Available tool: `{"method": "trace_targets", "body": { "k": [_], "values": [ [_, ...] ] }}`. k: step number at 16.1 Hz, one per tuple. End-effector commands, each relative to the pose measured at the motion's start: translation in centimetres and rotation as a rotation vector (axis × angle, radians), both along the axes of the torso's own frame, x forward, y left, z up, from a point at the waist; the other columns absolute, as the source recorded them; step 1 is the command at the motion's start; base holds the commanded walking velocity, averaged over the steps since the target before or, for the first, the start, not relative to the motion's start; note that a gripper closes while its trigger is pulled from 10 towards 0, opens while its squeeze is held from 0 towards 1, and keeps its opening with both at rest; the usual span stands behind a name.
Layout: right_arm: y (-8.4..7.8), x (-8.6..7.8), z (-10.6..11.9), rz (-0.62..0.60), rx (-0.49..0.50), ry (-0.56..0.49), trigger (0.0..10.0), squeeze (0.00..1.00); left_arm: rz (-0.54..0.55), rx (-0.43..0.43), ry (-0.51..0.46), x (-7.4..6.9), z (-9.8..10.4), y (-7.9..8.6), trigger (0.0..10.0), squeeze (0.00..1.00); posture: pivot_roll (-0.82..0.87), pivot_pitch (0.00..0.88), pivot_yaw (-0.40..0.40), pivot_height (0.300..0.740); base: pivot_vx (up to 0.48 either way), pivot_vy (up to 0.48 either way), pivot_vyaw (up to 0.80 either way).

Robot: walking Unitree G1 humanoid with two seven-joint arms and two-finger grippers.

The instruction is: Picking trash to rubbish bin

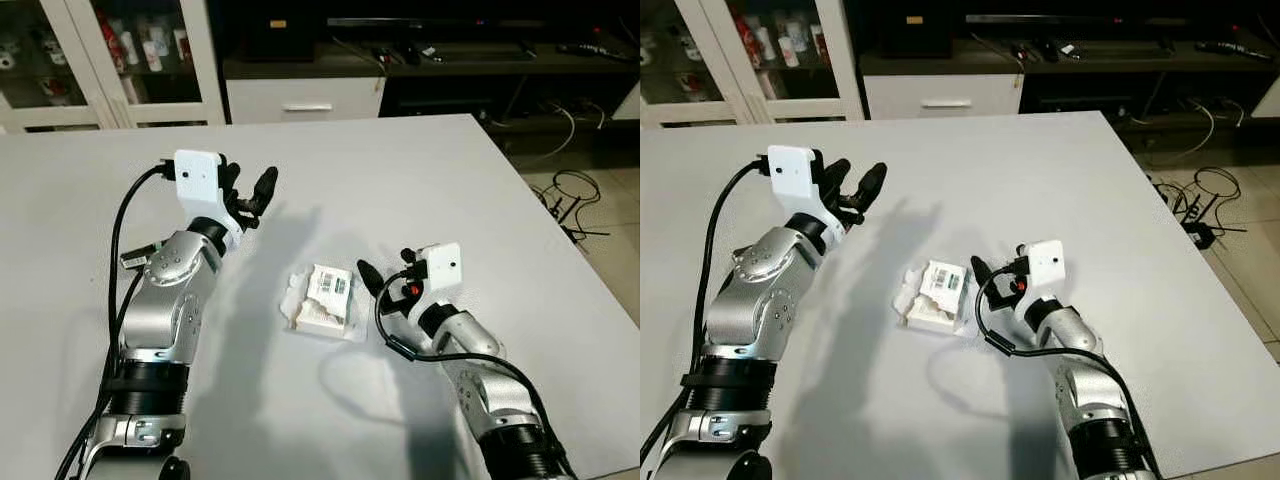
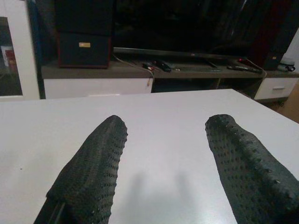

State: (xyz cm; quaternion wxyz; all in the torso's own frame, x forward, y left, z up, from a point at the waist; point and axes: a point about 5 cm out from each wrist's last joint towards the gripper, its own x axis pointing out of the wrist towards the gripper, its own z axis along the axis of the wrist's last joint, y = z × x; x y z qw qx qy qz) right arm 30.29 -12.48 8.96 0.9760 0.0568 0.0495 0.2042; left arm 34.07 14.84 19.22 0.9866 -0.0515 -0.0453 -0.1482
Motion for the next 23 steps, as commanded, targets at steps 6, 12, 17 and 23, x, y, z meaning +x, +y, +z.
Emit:
{"method": "trace_targets", "body": {
  "k": [6, 12, 17, 23],
  "values": [
    [3.1, -0.1, 0.8, 0.108, 0.072, -0.045, 10.0, 0.00, -0.023, 0.006, -0.023, 0.0, 0.5, -0.7, 10.0, 0.00, -0.01, 0.068, -0.027, 0.740, 0.000, 0.000, 0.00],
    [4.2, -1.2, 0.8, 0.235, 0.096, -0.043, 10.0, 0.00, -0.037, 0.012, -0.026, 0.0, 0.5, -0.9, 10.0, 0.00, -0.01, 0.066, -0.028, 0.740, 0.000, 0.000, 0.00],
    [2.8, -2.0, -1.0, 0.252, -0.050, 0.047, 10.0, 0.00, -0.047, 0.016, -0.028, 0.0, 0.6, -1.0, 10.0, 0.00, -0.02, 0.070, -0.030, 0.740, 0.000, 0.000, 0.00],
    [2.8, -3.3, -0.7, 0.352, -0.065, 0.062, 10.0, 0.00, -0.066, 0.020, -0.030, 0.0, 0.7, -1.1, 10.0, 0.00, -0.03, 0.068, -0.027, 0.740, 0.000, 0.000, 0.00]
  ]
}}
